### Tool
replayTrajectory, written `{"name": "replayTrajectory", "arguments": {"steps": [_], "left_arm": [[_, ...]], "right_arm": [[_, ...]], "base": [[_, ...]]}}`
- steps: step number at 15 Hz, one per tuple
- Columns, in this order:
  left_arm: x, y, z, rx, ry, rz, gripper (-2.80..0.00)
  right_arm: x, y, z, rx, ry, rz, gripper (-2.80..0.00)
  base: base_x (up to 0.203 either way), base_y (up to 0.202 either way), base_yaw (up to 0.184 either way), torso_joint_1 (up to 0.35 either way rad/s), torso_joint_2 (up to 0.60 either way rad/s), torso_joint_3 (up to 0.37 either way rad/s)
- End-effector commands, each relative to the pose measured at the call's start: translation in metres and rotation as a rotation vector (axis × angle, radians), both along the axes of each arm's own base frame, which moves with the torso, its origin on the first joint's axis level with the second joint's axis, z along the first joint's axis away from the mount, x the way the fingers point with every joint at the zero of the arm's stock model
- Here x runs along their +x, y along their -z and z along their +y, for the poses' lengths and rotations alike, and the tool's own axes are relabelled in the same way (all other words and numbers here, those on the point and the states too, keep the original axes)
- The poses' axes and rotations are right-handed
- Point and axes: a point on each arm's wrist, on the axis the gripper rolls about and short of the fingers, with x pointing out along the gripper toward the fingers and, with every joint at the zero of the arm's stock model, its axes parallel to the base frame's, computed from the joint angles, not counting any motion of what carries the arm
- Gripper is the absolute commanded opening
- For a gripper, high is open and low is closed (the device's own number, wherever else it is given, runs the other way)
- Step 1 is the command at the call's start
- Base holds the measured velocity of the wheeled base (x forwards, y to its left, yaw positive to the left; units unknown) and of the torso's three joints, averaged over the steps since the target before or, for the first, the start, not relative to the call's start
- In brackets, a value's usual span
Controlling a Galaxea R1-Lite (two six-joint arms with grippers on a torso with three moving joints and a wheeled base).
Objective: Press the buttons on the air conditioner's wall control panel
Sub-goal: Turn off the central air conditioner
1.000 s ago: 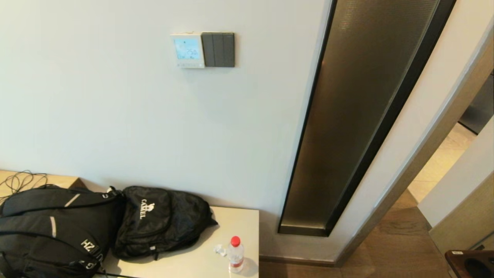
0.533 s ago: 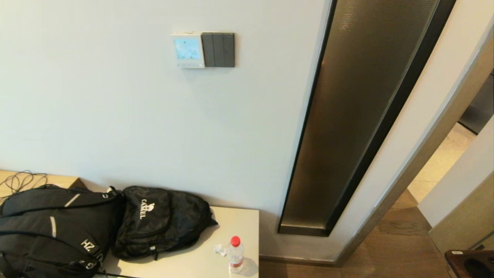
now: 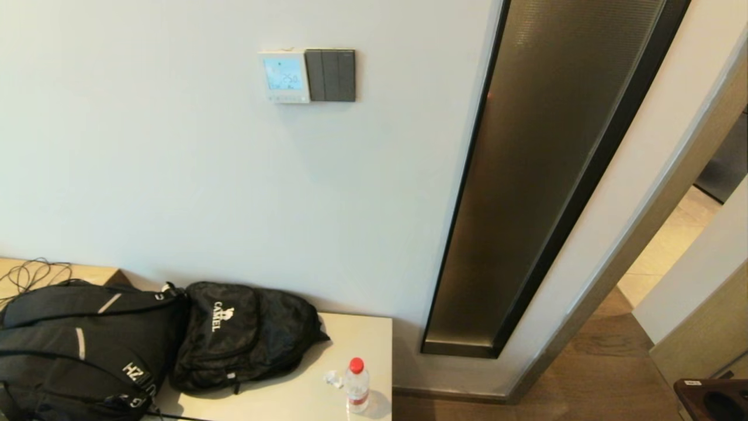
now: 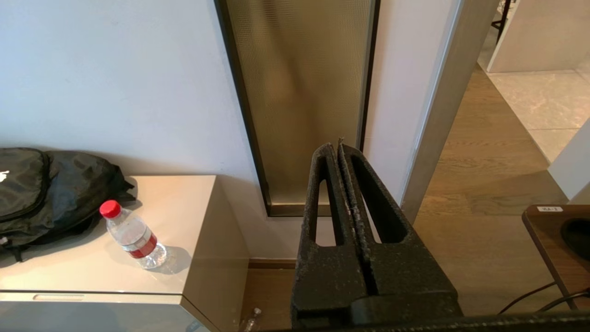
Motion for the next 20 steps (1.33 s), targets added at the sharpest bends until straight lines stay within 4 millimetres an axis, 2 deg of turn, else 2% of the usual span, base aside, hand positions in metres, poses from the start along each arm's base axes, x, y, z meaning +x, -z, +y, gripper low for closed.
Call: {"name": "replayTrajectory", "arguments": {"steps": [1, 4, 7, 11, 14, 16, 20], "left_arm": [[0.077, -0.011, -0.010, 0.015, 0.027, 0.133, -2.80], [0.154, -0.028, -0.021, 0.020, 0.075, 0.117, -2.80], [0.211, -0.039, -0.042, 0.021, 0.136, 0.078, -2.80], [0.250, -0.032, -0.073, 0.021, 0.213, 0.072, -2.80], [0.267, -0.034, -0.098, 0.016, 0.269, 0.034, -2.80], [0.279, -0.029, -0.114, 0.018, 0.289, 0.040, -2.80], [0.303, -0.026, -0.128, 0.015, 0.288, 0.025, -2.80]], "right_arm": [[0.000, 0.000, 0.000, -0.001, 0.000, 0.000, -2.80], [0.000, 0.000, 0.000, -0.001, 0.000, 0.000, -2.80], [0.000, 0.000, 0.000, -0.001, 0.000, 0.000, -2.80], [0.000, 0.000, 0.000, -0.002, 0.000, 0.000, -2.80], [0.000, 0.000, 0.000, -0.002, 0.000, 0.000, -2.80], [0.000, 0.000, 0.000, -0.002, 0.000, 0.000, -2.80], [0.000, 0.000, 0.000, -0.001, 0.000, 0.000, -2.80]], "base": [[0.000, 0.000, 0.000, 0.000, 0.00, 0.000], [0.000, 0.000, 0.000, 0.000, 0.00, 0.000], [0.000, 0.000, 0.000, 0.000, 0.00, 0.000], [0.000, 0.000, 0.000, 0.000, 0.00, 0.000], [0.000, 0.000, 0.000, 0.000, 0.00, 0.000], [0.000, 0.000, 0.000, 0.000, 0.00, 0.000], [0.000, 0.000, 0.000, 0.000, 0.00, 0.000]]}}
